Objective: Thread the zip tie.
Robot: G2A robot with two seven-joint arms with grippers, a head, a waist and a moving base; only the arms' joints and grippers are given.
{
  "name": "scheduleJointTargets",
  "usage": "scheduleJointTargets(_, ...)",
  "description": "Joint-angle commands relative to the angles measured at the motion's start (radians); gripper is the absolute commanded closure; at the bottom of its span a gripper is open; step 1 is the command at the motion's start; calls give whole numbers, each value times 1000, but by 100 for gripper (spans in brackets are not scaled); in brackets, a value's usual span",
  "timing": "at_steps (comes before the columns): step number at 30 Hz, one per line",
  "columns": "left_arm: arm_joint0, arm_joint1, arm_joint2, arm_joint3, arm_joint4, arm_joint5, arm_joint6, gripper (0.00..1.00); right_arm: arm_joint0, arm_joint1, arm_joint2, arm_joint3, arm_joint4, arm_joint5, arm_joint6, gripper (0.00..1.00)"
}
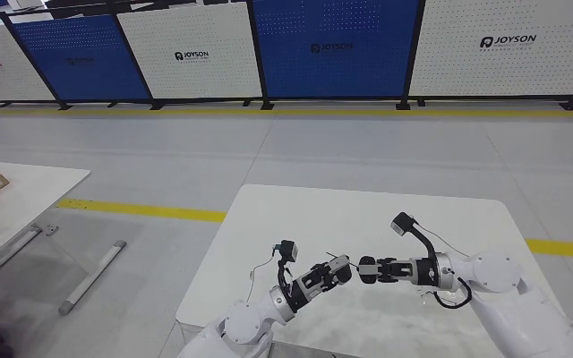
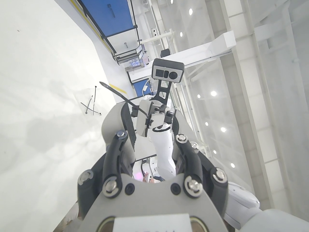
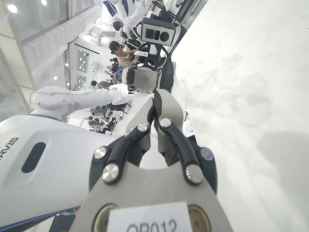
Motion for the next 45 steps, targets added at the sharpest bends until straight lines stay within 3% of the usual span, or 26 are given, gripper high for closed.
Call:
scheduleJointTargets(1, -3, -1, 0, -1, 0, 6, 5, 70, 0, 0, 0, 0, 0, 0, 0, 100)
scheduleJointTargets(3, -8, -1, 2, 2, 5, 15, 6, 70, 0, 0, 0, 0, 0, 0, 0, 100)
scheduleJointTargets(13, -21, -5, 13, 6, 16, 26, 9, 91, 0, 0, 0, 0, 0, 0, 0, 100)
scheduleJointTargets(16, -19, -4, 11, 4, 18, 27, 10, 91, 0, 0, 0, 0, 0, 0, 0, 100)
scheduleJointTargets(22, -14, -3, 9, -1, 26, 26, 1, 79, 0, 0, 0, 0, 0, 0, 0, 100)
scheduleJointTargets(25, -14, -3, 7, -2, 29, 26, -1, 84, 0, 0, 0, 0, 0, 0, 0, 100)
scheduleJointTargets(26, -15, -2, 7, -1, 29, 25, -2, 94, 0, 0, 0, 0, 0, 0, 0, 100)
scheduleJointTargets(28, -17, -3, 6, 0, 26, 25, -3, 100, 0, 0, 0, 0, 0, 0, 0, 100)
scheduleJointTargets(41, -17, -2, 5, 0, 43, 18, -9, 100, -7, 0, -1, -8, -5, 5, -18, 98)
scheduleJointTargets(42, -16, -2, 5, -2, 45, 17, -8, 100, -12, 0, -1, -17, -10, 10, -28, 70)
scheduleJointTargets(43, -15, -2, 4, -3, 46, 17, -5, 100, -16, 0, 0, -23, -14, 14, -31, 49)
scheduleJointTargets(44, -14, -2, 3, -4, 48, 17, -1, 100, -17, 1, 1, -27, -19, 17, -30, 0)
scheduleJointTargets(45, -12, -2, 1, -6, 53, 17, 9, 100, -18, 2, 3, -31, -27, 18, -27, 0)
